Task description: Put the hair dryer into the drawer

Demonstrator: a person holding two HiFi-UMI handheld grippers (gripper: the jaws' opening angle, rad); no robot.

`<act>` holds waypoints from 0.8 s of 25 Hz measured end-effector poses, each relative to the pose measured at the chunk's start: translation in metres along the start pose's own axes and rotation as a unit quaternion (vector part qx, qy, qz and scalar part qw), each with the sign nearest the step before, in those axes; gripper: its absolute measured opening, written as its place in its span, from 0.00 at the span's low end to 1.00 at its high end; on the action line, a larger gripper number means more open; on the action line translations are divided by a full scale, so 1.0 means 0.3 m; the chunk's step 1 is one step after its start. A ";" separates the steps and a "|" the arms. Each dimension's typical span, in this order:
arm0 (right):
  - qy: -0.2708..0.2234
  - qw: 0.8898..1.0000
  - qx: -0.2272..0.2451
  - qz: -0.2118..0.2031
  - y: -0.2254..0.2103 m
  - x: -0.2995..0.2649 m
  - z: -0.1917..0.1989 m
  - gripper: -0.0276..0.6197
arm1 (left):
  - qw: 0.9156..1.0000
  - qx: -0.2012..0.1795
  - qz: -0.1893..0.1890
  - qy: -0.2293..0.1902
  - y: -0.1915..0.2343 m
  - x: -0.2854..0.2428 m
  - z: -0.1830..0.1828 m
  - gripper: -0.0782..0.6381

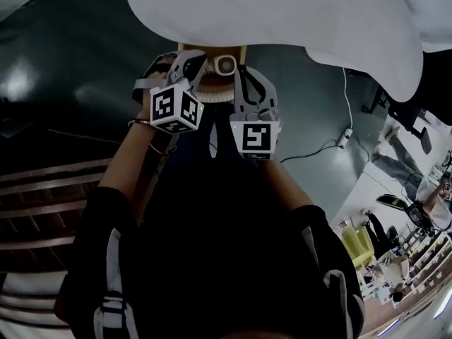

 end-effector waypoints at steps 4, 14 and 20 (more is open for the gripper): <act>-0.022 0.999 0.014 0.020 0.017 0.061 -0.126 0.08 | 0.994 0.076 -0.066 -0.044 0.094 0.138 -0.071 0.12; -0.130 0.989 0.046 0.060 -0.096 0.188 -0.542 0.08 | 0.934 0.243 -0.196 -0.171 0.382 0.381 -0.311 0.12; -0.171 0.982 0.016 0.080 -0.056 0.237 -0.650 0.08 | 0.884 0.350 -0.217 -0.221 0.477 0.551 -0.330 0.12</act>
Point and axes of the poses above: the fingertips, and each gripper's own axes: x backward along the fingers, y to its left, z out of its underside, the point moved 5 cm from there along x, backward along the fingers, and after that the axes turned 12 degrees about -z, right-handed, at the moved point
